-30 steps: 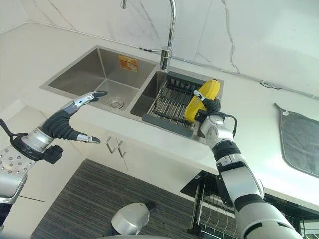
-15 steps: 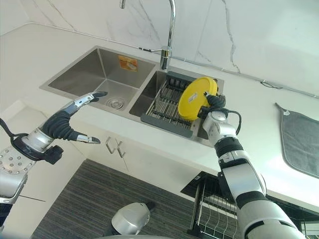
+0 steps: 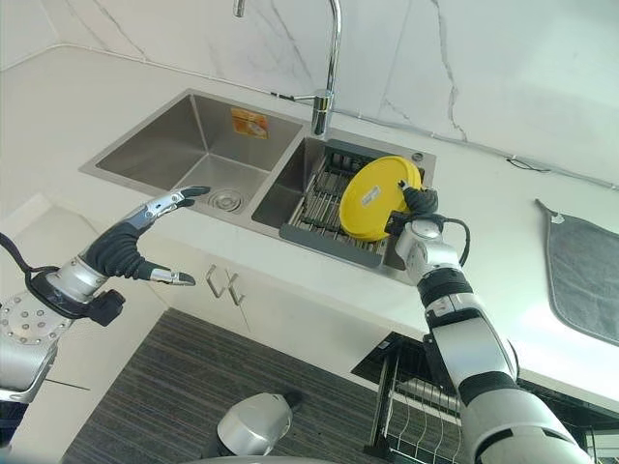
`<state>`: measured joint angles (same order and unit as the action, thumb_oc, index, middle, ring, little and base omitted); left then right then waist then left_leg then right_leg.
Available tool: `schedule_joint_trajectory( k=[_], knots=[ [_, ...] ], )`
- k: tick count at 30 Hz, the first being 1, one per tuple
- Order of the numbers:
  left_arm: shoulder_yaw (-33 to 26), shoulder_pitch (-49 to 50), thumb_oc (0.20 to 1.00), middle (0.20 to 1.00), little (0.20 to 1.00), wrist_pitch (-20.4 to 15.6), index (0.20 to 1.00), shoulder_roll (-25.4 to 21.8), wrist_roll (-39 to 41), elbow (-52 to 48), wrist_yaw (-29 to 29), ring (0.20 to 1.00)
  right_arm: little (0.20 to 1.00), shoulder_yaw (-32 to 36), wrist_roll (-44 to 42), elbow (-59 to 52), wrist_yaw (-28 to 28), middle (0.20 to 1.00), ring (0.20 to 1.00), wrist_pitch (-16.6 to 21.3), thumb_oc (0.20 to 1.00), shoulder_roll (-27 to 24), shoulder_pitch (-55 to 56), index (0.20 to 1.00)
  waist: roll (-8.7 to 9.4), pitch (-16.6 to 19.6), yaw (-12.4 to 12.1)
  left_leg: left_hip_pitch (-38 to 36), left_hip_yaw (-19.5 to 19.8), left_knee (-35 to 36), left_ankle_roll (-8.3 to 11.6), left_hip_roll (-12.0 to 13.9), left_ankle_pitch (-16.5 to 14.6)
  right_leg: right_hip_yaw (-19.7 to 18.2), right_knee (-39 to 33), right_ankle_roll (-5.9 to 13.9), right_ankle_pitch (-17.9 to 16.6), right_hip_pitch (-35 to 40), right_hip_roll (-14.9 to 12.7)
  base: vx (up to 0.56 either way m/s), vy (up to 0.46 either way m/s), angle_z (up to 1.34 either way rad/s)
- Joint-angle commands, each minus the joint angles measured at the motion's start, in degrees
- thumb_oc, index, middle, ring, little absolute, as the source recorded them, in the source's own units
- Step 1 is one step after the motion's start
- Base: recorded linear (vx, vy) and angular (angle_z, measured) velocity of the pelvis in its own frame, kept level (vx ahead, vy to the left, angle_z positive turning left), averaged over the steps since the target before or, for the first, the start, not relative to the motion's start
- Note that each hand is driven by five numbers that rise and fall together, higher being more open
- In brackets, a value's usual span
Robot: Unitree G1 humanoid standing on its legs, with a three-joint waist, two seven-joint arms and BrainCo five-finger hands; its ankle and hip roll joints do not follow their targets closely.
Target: Place the dishes in the dishwasher.
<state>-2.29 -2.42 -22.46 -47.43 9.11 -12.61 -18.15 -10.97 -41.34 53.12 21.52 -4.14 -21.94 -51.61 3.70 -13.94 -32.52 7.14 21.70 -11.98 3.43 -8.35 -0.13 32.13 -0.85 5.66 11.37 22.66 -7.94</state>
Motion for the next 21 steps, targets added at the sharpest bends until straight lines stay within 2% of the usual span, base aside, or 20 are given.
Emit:
schedule_joint_trajectory(
  k=[1,3,5,8,13,14,15,18,21],
  knots=[
    [1.27,4.96,1.0,1.0,1.0,-2.69,1.0,0.29,2.57,-0.43,1.59,1.0,0.2,-3.81,-10.32,-7.73,-3.3,0.2,0.2,8.36,0.2,1.68,3.04,0.2,-1.47,7.27,0.64,-7.75,-2.25,15.88,1.48,11.42,5.23,-0.97,2.34,0.57,-4.31,-2.43,-1.47,-0.07,-0.064,-0.02],
    [1.54,4.38,1.0,1.0,1.0,-2.85,1.0,0.39,2.13,-0.17,2.4,1.0,0.2,-2.62,-12.86,-11.26,-4.33,0.2,0.2,11.06,0.2,3.27,3.99,0.2,-1.3,7.43,0.96,-7.58,-2.35,16.26,1.37,11.17,5.53,-1.23,1.93,0.69,-4.47,-2.26,-1.25,-0.1,-0.081,-0.03],
    [1.74,3.9,1.0,1.0,1.0,-3.31,1.0,0.52,0.75,0.15,3.31,1.0,0.2,-2.12,-13.24,-15.64,-5.02,0.2,0.2,12.22,0.2,3.49,4.09,0.2,-0.86,7.69,1.43,-7.24,-2.37,16.38,1.2,10.72,5.57,-1.57,1.62,0.81,-4.69,-2.53,-1.1,-0.12,-0.077,-0.03],
    [1.56,3.17,1.0,1.0,1.0,-3.2,1.0,0.72,-0.9,0.83,6.0,1.0,0.2,-1.76,-11.89,-24.03,-2.42,0.2,0.2,13.17,0.2,3.0,5.19,0.2,-0.33,8.2,2.91,-7.03,-2.98,16.5,0.87,10.38,5.43,-2.73,1.34,0.98,-5.11,-3.39,-1.09,-0.12,-0.065,-0.01],
    [0.86,2.43,1.0,1.0,1.0,-2.67,1.0,1.53,-0.78,1.51,8.27,1.0,0.2,-1.85,-12.1,-31.49,-1.38,0.2,0.2,12.84,0.2,3.33,6.14,0.2,-0.02,8.69,4.46,-7.02,-4.09,16.61,0.73,10.57,5.0,-4.66,-0.12,1.09,-6.1,-4.08,-0.99,-0.1,-0.046,-0.16],
    [0.65,2.21,1.0,1.0,1.0,-2.13,1.0,2.81,-0.75,1.65,9.09,1.0,0.2,-1.51,-14.67,-36.51,-2.19,0.2,0.2,13.41,0.2,3.74,8.77,0.2,-0.21,8.7,5.76,-6.29,-5.08,16.62,0.49,10.65,6.15,-5.25,-0.87,1.0,-7.65,-5.26,-1.0,-0.2,0.0,-0.29],
    [0.56,2.29,1.0,1.0,1.0,-1.85,1.0,3.23,-0.97,1.51,9.35,1.0,0.2,-1.25,-15.31,-38.58,-2.43,0.2,0.2,13.6,0.2,3.69,10.1,0.2,-0.14,8.75,6.35,-6.21,-5.37,16.67,0.49,10.81,6.08,-5.74,-1.04,0.97,-7.75,-5.63,-0.89,-0.23,-0.009,-0.32],
    [0.98,2.75,1.0,1.0,1.0,-0.29,1.0,5.33,-3.15,1.08,11.25,1.0,0.2,-0.33,-12.26,-46.32,-4.05,0.2,0.2,12.92,0.2,2.76,16.58,0.2,0.07,9.04,9.52,-6.28,-6.81,16.87,0.44,11.4,5.76,-8.43,-1.52,0.82,-8.38,-7.37,-0.43,-0.11,-0.04,-0.28],
    [1.31,3.53,1.0,1.0,1.0,0.48,1.0,6.73,-4.72,0.97,13.49,1.0,0.2,2.15,-14.78,-50.87,-9.66,0.2,0.2,14.04,0.2,1.52,23.89,0.2,-0.16,9.12,12.87,-6.53,-8.86,16.98,0.16,12.14,5.56,-10.62,-1.56,0.9,-9.16,-9.15,-0.58,-0.1,-0.015,-0.47]
  ],
)
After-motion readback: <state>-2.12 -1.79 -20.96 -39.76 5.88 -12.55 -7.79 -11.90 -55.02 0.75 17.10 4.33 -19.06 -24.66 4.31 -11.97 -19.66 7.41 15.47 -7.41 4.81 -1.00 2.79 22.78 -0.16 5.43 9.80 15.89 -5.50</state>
